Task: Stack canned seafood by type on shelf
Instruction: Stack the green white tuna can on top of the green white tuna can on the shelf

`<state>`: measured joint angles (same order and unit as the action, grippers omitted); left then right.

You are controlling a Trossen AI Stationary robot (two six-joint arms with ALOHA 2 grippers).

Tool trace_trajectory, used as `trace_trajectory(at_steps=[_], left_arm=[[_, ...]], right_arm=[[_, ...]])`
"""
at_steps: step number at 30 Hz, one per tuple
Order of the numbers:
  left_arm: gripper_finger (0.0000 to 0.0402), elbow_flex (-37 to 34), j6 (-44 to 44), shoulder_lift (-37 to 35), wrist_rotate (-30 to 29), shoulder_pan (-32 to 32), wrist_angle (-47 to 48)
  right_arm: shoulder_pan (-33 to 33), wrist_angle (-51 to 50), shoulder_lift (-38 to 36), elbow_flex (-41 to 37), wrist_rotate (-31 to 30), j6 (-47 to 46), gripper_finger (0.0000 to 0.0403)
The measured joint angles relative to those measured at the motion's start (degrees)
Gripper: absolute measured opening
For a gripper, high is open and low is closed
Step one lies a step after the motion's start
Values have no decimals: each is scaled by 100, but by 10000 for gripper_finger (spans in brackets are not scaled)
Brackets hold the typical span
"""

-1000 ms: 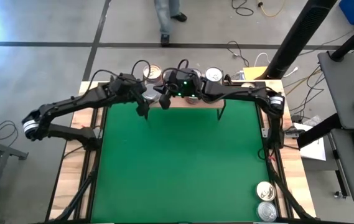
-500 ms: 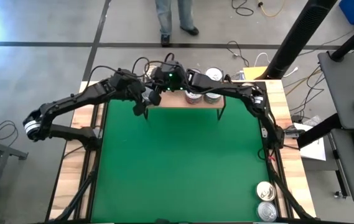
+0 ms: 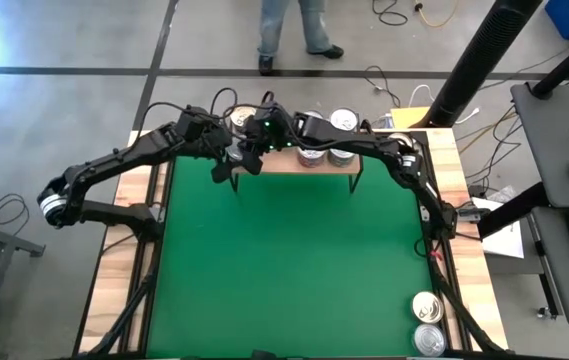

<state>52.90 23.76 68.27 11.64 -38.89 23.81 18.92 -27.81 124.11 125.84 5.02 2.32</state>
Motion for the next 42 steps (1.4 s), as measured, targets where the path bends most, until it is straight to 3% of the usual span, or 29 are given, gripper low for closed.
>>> trace_trajectory(at_steps=[16,28,42], left_arm=[[398,-13,-283,-59,245,22,87],[397,706,3,-117,250,8,894],[398,927,-4,-461,268,4,1456]], right_arm=[[-7,-553,-35,-92,17,-87,9],[6,-598,-37,-166,-68,-178,9],[-11,-416,-20,-182,-78,-539,9]])
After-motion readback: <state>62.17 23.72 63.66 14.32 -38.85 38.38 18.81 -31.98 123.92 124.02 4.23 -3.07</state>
